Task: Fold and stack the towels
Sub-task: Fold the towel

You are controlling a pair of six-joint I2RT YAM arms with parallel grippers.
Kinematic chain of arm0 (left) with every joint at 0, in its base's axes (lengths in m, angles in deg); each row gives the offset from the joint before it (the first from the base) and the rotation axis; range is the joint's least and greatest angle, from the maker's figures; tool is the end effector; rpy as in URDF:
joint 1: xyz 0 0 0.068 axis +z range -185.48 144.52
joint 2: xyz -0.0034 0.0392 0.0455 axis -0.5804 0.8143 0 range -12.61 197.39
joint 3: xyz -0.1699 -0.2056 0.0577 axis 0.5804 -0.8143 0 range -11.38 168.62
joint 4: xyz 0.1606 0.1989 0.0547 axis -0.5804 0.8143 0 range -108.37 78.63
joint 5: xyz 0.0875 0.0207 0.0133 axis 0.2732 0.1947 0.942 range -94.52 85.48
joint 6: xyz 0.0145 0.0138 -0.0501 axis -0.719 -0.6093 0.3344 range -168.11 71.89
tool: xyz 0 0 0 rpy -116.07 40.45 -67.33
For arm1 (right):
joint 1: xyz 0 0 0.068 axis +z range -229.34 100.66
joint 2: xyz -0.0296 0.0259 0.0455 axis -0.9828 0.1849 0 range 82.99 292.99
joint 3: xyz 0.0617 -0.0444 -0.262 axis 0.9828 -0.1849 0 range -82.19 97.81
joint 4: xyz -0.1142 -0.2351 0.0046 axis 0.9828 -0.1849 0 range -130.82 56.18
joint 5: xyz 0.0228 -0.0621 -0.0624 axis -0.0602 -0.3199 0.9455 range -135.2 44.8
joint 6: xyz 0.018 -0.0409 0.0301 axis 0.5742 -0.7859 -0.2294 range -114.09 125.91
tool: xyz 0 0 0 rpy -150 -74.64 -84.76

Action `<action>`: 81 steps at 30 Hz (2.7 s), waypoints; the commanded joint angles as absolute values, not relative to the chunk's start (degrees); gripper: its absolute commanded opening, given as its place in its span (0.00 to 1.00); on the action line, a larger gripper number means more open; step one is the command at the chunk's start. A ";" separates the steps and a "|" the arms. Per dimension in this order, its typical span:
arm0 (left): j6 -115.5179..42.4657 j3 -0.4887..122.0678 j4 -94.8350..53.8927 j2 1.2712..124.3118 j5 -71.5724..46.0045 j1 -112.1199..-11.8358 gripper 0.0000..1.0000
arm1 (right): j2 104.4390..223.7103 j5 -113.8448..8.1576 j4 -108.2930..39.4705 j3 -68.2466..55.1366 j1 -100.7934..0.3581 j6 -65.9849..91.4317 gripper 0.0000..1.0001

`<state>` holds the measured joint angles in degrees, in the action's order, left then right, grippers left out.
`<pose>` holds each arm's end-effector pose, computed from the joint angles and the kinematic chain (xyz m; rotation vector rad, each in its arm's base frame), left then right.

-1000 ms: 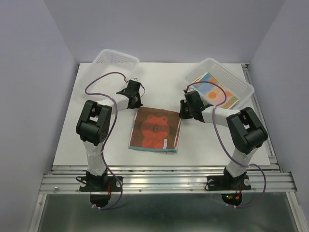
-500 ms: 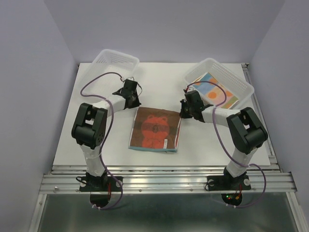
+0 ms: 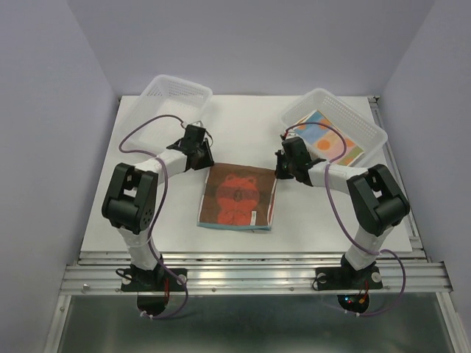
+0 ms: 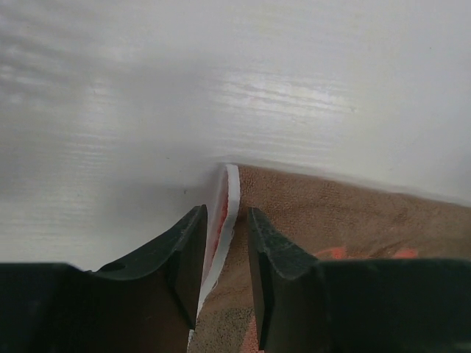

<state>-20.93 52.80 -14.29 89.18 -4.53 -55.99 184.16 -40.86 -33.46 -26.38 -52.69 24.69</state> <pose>0.3619 -0.1355 0.1970 -0.1357 2.3323 -0.4236 0.3261 0.1605 0.1630 -0.1257 2.3698 0.2966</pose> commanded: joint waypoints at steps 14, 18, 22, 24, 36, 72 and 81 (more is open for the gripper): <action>-19.45 49.79 -20.03 91.45 -10.77 -55.96 0.00 | 183.28 -38.26 -33.11 -25.41 -52.71 23.67 0.01; -19.10 49.88 -21.61 89.17 -8.57 -55.96 0.00 | 182.14 -37.38 -33.38 -24.45 -52.63 22.08 0.01; -18.75 46.82 -24.51 85.13 -9.09 -55.96 0.00 | 178.28 -40.26 -33.12 -25.23 -52.63 20.76 0.01; -18.05 43.05 -27.23 81.53 -8.83 -55.96 0.00 | 176.52 -42.47 -32.94 -27.25 -52.71 20.67 0.01; -10.76 23.89 -36.56 68.52 -11.64 -56.31 0.00 | 159.74 -54.43 -30.48 -41.74 -48.33 25.24 0.01; 1.99 3.47 -11.01 25.44 -8.22 -57.10 0.00 | 139.86 -55.23 -30.12 -64.78 -30.30 42.56 0.05; 2.52 4.00 -5.80 24.47 -9.10 -57.45 0.51 | 138.37 -57.50 -33.01 -63.21 -30.30 42.30 1.00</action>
